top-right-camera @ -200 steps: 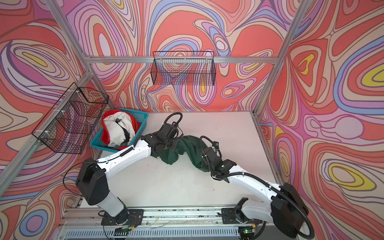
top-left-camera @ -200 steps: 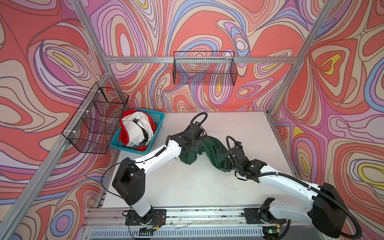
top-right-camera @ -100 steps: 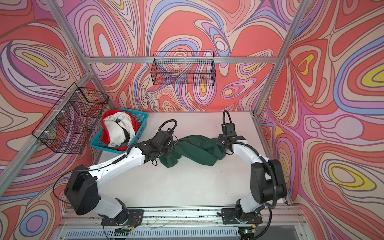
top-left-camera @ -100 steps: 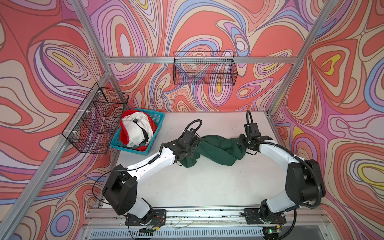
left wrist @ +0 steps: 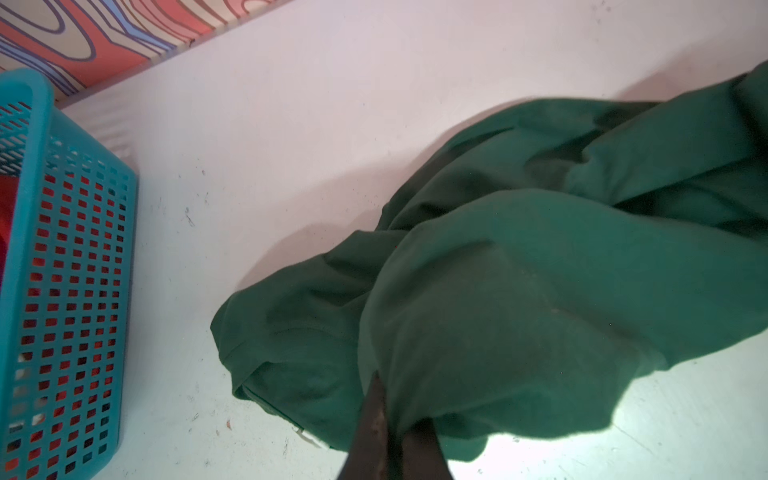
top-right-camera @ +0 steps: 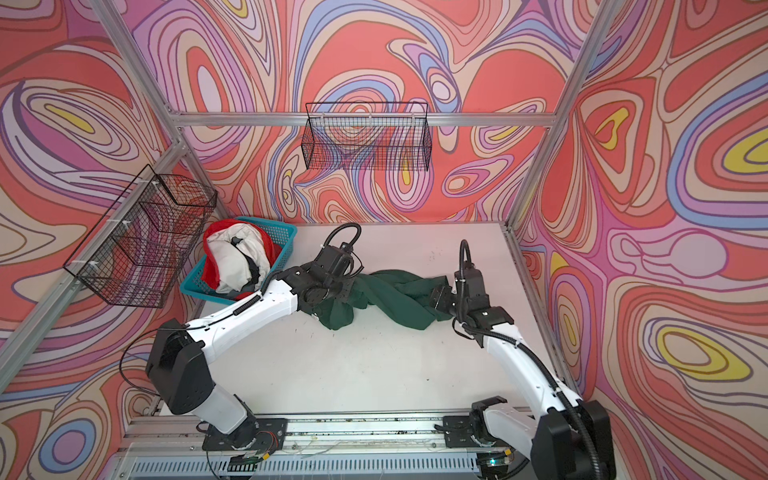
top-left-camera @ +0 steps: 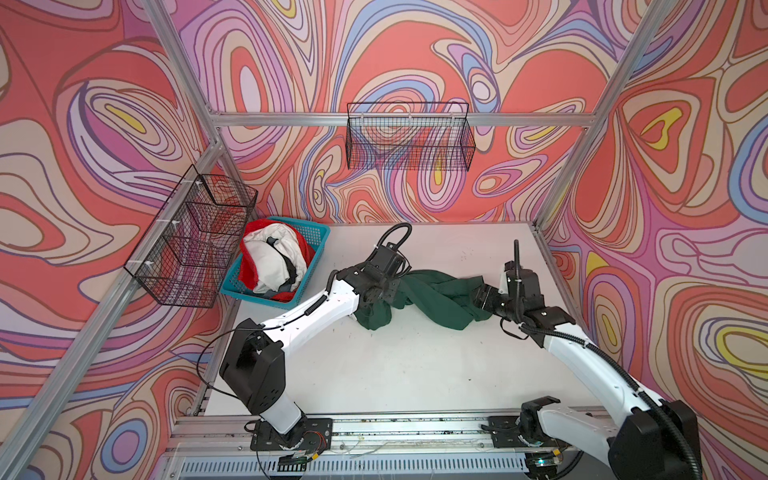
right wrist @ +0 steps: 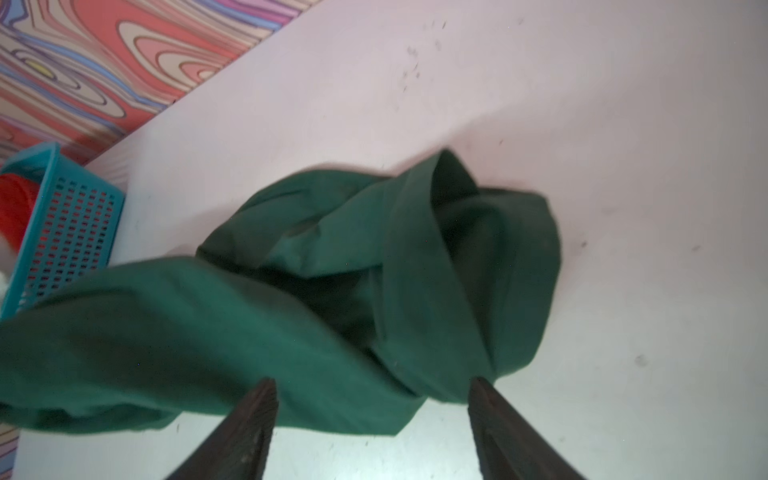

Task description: Fold and stack the t-shirts

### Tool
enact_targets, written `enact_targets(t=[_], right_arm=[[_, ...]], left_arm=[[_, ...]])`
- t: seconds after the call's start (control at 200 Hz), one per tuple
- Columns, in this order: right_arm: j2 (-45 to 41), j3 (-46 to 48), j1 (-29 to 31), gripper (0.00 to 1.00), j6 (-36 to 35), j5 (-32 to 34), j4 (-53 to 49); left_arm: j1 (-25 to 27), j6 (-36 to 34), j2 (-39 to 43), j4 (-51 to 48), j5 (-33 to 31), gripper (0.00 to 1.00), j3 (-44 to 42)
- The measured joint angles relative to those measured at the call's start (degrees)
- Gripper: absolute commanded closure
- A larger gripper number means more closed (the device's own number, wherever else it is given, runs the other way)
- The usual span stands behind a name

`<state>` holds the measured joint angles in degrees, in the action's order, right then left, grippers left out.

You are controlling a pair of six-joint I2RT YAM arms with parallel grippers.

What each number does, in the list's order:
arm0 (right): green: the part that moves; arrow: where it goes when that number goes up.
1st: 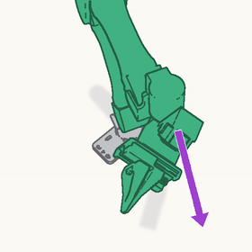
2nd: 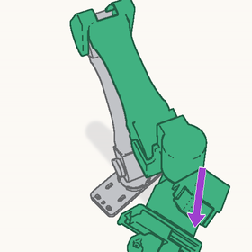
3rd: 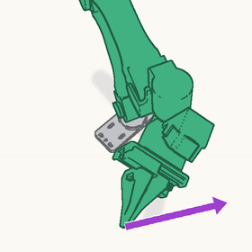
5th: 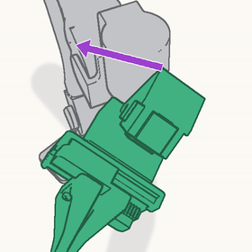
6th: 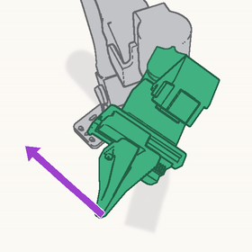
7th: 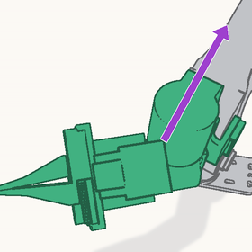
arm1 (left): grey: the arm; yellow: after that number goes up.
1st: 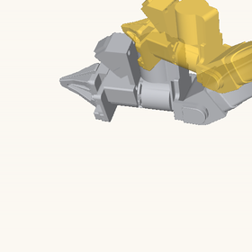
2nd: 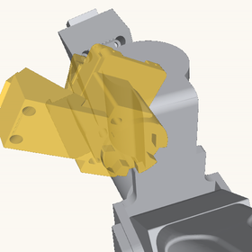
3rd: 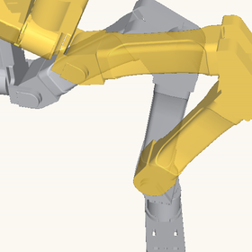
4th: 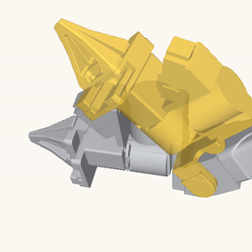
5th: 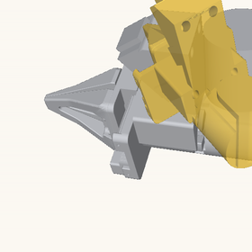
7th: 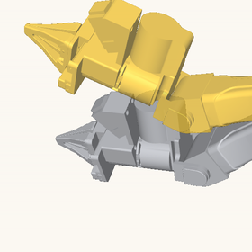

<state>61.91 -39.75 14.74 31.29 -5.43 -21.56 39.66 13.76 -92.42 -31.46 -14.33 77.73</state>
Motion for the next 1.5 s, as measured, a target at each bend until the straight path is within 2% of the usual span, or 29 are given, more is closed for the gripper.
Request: enact_targets(t=[0.16, 0.391, 0.656, 0.776, 0.997, 1.077, 1.197, 1.292, 1.362, 1.447, 1.497], right_arm=[[-2.25, 7.06, 5.86, 0.31, 3.39, -2.25, 1.03], [-2.19, 16.83, 9.90, 0.29, 7.89, -4.59, 7.93], [3.72, 17.68, 12.00, 0.27, 8.09, -4.59, 16.85], [7.89, 17.33, 12.68, 0.27, 6.82, -2.36, 21.57], [13.60, 16.09, 12.83, 0.31, 3.13, 5.84, 27.34], [15.10, 14.62, 12.83, 0.42, 1.68, 8.50, 28.46], [16.87, 13.00, 12.83, 0.50, 0.24, 11.39, 30.03], [18.03, 12.20, 12.83, 0.74, -0.52, 12.94, 31.30], [18.58, 11.47, 12.83, 0.84, -1.25, 13.79, 31.45], [18.62, 10.82, 12.83, 0.90, -1.81, 14.75, 31.36], [18.47, 10.60, 12.83, 1.00, -1.75, 15.28, 31.23]], left_arm=[[0.00, 0.90, 0.13, -1.03, 1.73, 1.00, 4.13], [0.00, 1.51, 0.13, -3.26, 2.71, 1.00, 8.66], [0.00, 2.38, 0.15, -4.96, 4.52, 1.00, 10.38], [0.00, 2.58, 0.15, -5.40, 4.90, 1.00, 10.47], [0.00, 2.58, 0.26, -5.77, 5.55, 1.00, 10.49], [0.00, 2.56, 0.55, -5.92, 5.55, 1.00, 10.47], [0.00, 2.56, 1.29, -6.16, 5.53, 1.00, 10.49], [0.00, 2.49, 1.64, -6.25, 5.22, 1.00, 10.49], [0.00, 2.38, 1.66, -6.32, 4.81, 1.00, 10.47], [0.00, 2.32, 1.68, -6.49, 4.17, 1.00, 10.47], [0.00, 2.29, 1.68, -6.49, 3.78, 1.00, 10.47]])
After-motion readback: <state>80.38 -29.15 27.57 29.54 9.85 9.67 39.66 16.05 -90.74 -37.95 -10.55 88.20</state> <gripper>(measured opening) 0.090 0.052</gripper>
